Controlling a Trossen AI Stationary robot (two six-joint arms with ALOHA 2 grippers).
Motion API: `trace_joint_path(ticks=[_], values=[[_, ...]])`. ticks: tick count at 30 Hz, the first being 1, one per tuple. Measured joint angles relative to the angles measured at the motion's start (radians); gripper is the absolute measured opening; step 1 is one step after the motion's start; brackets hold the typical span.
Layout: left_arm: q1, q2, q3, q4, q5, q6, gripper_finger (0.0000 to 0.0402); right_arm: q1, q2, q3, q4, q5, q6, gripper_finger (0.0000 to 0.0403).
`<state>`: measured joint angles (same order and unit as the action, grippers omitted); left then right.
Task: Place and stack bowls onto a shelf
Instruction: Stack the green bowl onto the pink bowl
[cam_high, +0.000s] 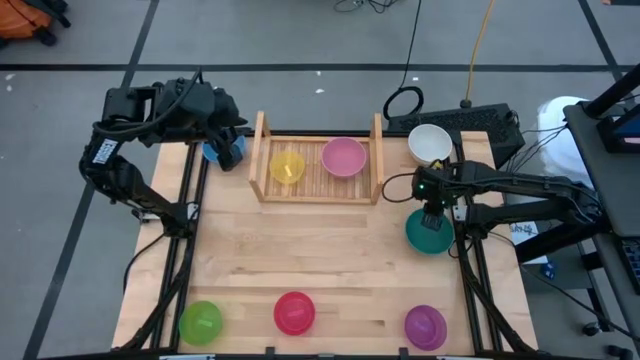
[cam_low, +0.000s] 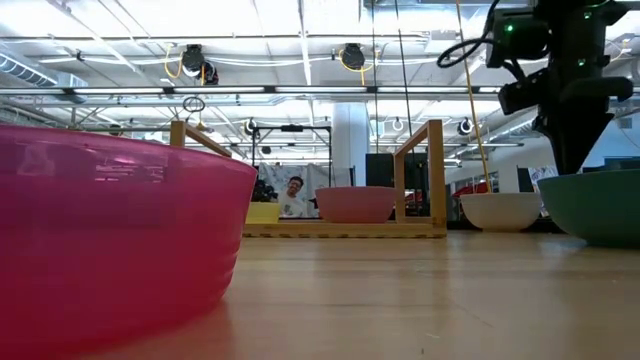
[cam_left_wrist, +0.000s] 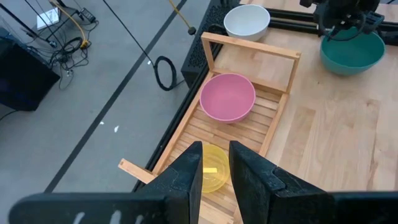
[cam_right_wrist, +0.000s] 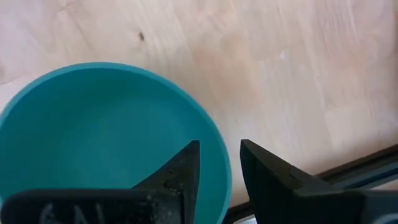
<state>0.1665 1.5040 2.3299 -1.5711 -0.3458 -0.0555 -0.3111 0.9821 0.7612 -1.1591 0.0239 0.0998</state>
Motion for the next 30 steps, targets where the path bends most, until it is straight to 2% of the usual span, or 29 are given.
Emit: trace_joint_path(ticks=[10, 15, 30], values=[[0.000, 0.000, 0.000, 0.000, 0.001, -0.007, 0.0086, -0.063, 0.062, 0.000, 0.008, -0.036, -0.018, 0.0109], [0.000, 0.000, 0.000, 0.000, 0.006, -0.007, 0.0086, -0.088, 0.084, 0.000, 0.020, -0.106, -0.048, 0.0109], [0.000, 0.000, 0.000, 0.000, 0.008, -0.006, 0.0086, -0.118, 0.168, 0.000, 0.053, -0.107, -0.091, 0.0109]])
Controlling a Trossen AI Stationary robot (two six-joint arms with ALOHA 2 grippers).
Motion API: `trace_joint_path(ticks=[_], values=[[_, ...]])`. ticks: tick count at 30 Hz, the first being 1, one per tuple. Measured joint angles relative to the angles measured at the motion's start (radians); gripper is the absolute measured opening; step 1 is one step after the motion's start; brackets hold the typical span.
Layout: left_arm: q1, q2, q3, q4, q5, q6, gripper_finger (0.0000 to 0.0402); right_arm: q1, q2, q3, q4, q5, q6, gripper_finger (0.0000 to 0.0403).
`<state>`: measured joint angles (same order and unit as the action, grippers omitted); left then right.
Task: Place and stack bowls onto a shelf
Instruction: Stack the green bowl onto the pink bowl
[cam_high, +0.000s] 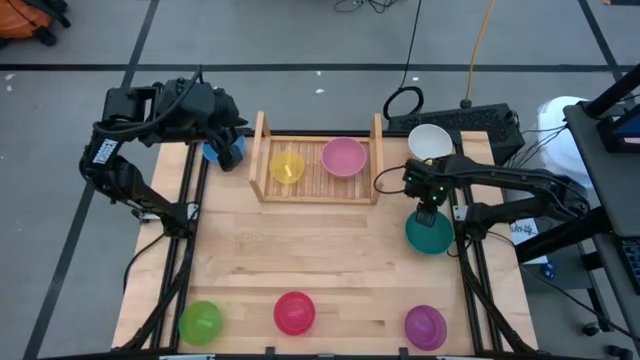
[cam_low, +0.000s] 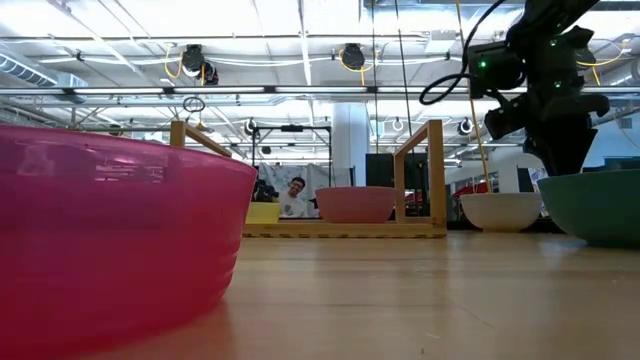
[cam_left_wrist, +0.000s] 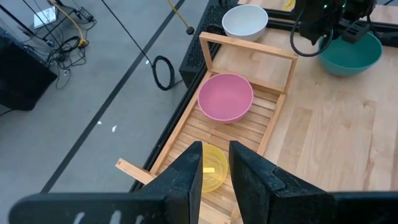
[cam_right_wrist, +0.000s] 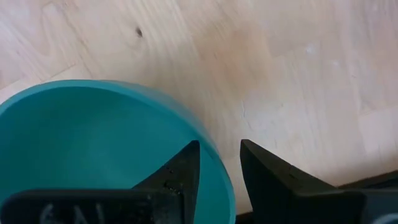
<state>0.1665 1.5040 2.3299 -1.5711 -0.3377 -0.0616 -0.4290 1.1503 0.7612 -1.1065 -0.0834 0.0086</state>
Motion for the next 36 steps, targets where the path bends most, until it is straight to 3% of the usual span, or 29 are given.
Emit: trace_joint_path(ticks=[4, 10, 20, 36], values=[[0.000, 0.000, 0.000, 0.000, 0.000, 0.000, 0.0086, 0.000, 0.024, 0.000, 0.002, 0.000, -0.006, 0.0093], [0.000, 0.000, 0.000, 0.000, 0.000, 0.000, 0.0086, 0.000, 0.046, 0.000, 0.003, 0.000, -0.017, 0.0012], [0.000, 0.000, 0.000, 0.000, 0.000, 0.001, 0.0086, 0.006, 0.048, 0.028, -0.039, -0.021, -0.056, 0.0002], [0.000, 0.000, 0.000, 0.000, 0.000, 0.001, 0.0086, 0.017, 0.090, 0.504, -0.243, 0.000, -0.069, 0.0001]])
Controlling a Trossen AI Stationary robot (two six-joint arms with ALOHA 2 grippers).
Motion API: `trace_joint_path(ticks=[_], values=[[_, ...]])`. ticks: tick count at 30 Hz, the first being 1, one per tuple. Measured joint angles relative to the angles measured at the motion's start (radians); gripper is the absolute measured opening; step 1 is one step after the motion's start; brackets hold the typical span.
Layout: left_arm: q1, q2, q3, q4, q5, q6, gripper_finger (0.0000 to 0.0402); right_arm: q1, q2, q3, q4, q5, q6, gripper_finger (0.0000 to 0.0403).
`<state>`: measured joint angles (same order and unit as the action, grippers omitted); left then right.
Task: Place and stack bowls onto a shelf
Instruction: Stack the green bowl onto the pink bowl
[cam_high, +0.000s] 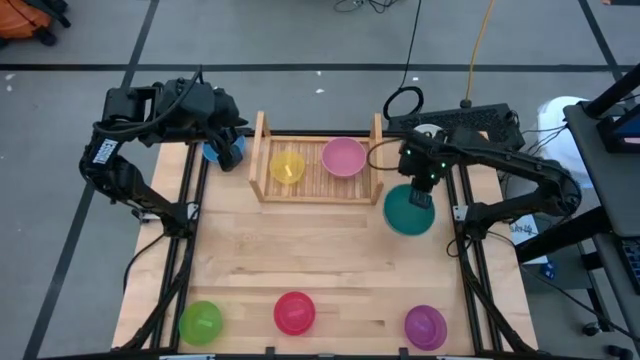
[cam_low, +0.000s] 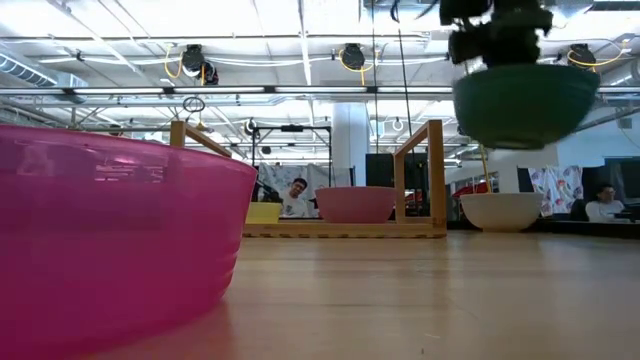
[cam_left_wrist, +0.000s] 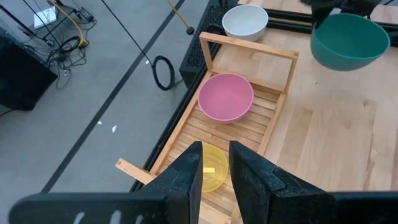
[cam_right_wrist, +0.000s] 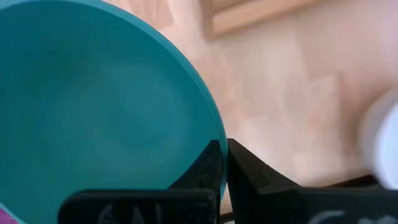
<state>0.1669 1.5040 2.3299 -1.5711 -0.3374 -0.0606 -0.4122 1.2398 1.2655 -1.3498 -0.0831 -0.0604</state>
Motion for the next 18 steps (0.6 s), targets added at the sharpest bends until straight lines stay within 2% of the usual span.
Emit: trace_joint_path(ticks=[6, 18], values=[[0.000, 0.000, 0.000, 0.000, 0.000, 0.000, 0.0086, 0.021, 0.109, 0.196, -0.013, 0.061, -0.014, 0.0000], [0.000, 0.000, 0.000, 0.000, 0.000, 0.000, 0.0086, 0.021, 0.401, 0.578, -0.001, 0.062, -0.117, 0.0000]])
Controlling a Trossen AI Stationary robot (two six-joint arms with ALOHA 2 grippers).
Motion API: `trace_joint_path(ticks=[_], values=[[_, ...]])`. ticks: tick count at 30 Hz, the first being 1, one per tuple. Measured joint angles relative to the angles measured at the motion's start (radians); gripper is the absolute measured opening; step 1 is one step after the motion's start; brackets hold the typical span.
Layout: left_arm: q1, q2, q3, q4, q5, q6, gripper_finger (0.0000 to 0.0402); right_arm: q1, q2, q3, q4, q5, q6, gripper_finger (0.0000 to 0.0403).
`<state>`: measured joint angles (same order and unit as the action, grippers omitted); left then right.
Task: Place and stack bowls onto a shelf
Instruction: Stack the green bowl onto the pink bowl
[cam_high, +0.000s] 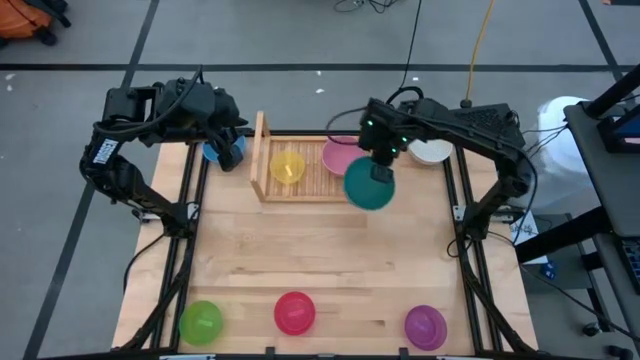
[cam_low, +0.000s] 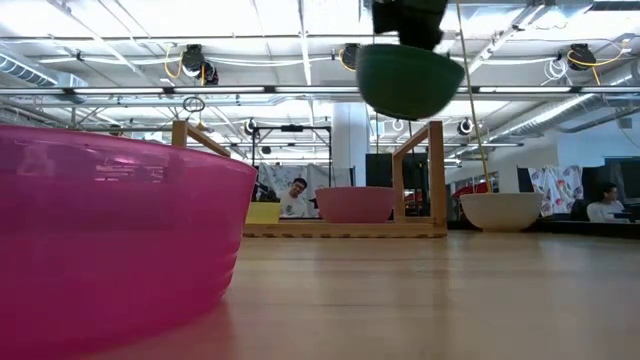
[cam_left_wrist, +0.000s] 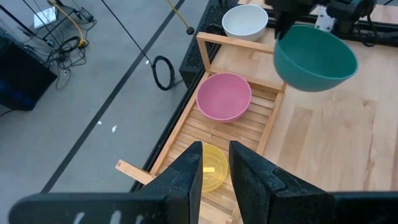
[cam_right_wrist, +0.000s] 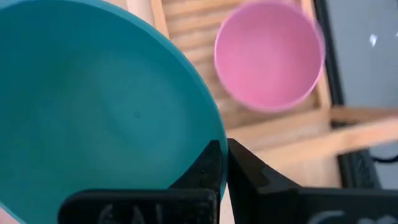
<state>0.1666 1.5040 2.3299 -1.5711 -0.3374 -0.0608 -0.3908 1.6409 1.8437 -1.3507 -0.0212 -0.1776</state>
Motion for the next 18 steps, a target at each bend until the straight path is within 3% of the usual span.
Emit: trace_joint_path(ticks=[8, 18], values=[[0.000, 0.000, 0.000, 0.000, 0.000, 0.000, 0.0086, -0.035, 0.118, 0.230, -0.016, -0.001, -0.056, 0.0000], [0.000, 0.000, 0.000, 0.000, 0.026, 0.005, 0.0086, -0.152, 0.238, 0.316, 0.030, -0.005, -0.098, 0.0000]])
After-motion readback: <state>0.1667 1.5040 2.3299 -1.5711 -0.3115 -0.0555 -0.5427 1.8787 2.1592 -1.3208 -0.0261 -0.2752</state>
